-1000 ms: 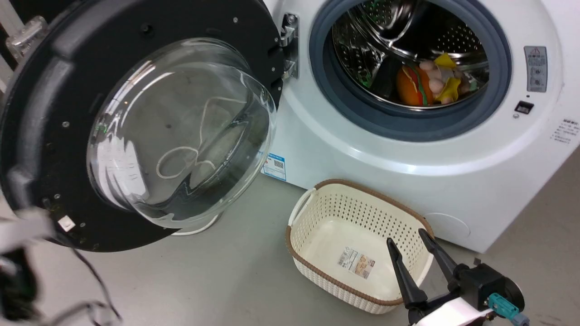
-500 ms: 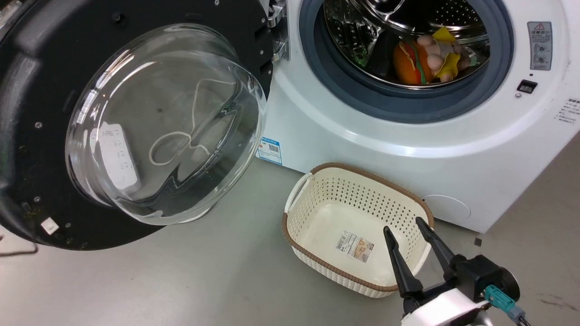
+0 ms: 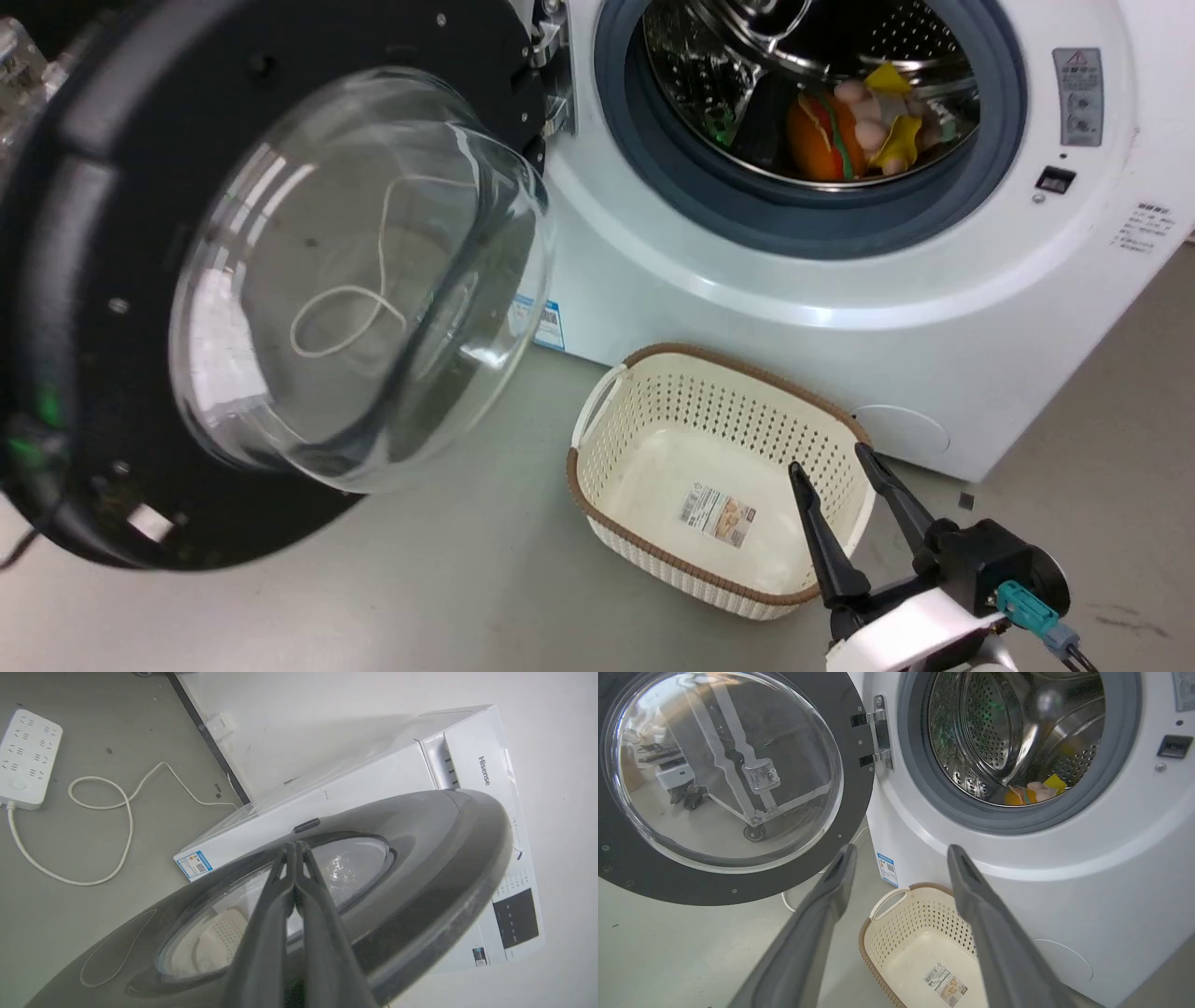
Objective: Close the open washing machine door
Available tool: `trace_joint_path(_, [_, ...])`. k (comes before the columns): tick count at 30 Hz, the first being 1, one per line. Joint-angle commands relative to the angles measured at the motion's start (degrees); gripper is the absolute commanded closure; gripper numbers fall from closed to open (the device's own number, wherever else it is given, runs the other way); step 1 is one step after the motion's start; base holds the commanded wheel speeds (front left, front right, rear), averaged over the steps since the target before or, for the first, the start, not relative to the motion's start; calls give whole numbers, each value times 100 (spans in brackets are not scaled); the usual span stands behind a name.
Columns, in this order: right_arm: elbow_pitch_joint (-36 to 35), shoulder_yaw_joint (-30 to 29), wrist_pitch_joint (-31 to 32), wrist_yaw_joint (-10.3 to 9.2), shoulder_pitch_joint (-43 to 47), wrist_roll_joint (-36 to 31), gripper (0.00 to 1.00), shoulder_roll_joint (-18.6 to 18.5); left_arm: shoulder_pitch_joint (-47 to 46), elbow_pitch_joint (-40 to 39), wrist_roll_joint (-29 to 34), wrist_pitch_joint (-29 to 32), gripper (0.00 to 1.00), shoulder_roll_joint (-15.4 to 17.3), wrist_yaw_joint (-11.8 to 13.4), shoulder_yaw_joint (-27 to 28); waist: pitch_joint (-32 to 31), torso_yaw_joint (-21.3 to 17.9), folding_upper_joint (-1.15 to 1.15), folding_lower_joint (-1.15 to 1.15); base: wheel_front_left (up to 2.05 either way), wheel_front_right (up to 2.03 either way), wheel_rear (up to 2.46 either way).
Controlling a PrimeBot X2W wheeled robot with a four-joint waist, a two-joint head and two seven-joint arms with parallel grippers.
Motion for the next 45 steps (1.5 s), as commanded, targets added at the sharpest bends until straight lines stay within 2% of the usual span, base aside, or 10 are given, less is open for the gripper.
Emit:
trace_joint_path(1, [23,-19,-27,5,20,39,0,3,212,-105,-169,187,100,-102,-25,-56,-64,0,0,0,0,0,0])
trace_joint_path(11, [65,-115,-27,5,162,118,0,3,1300,-1138,-1416,1520,100,-728,-26,-344,-473,-61,0,0,0,0,0])
trace_joint_path(18, [94,-497,-27,5,227,37,0,3,2209,-2142,-1652,1925,100,-1624,-26,-1017,-612,-309,0,0,0,0,0])
trace_joint_path(23, [112,-817,-27,5,213,-20,0,3,2822,-2656,-1724,1816,100,-2195,-26,-1729,-609,-644,0,0,0,0,0])
trace_joint_path(27, [161,-932,-27,5,171,-36,0,3,3133,-2756,-1772,1327,100,-2290,-26,-2398,-542,-1021,0,0,0,0,0])
trace_joint_path(31, [175,-874,-27,5,87,-27,0,3,3031,-2478,-2066,292,100,-2299,-26,-3110,-340,-1495,0,0,0,0,0])
trace_joint_path(32, [175,-874,-27,5,87,-27,0,3,3031,-2478,-2066,292,100,-2299,-26,-3110,-340,-1495,0,0,0,0,0])
trace_joint_path(33, [177,-852,-27,5,45,-30,0,3,2846,-2367,-2108,-167,100,-2300,-26,-3508,-206,-1740,0,0,0,0,0])
trace_joint_path(36, [185,-833,-27,5,-29,-33,0,3,2527,-2188,-2235,-771,100,-2301,-26,-3954,0,-2123,0,0,0,0,0])
trace_joint_path(45, [182,-810,-27,5,-213,127,0,3,1615,-1536,-2341,-2040,100,-2301,-26,-4362,490,-3157,0,0,0,0,0])
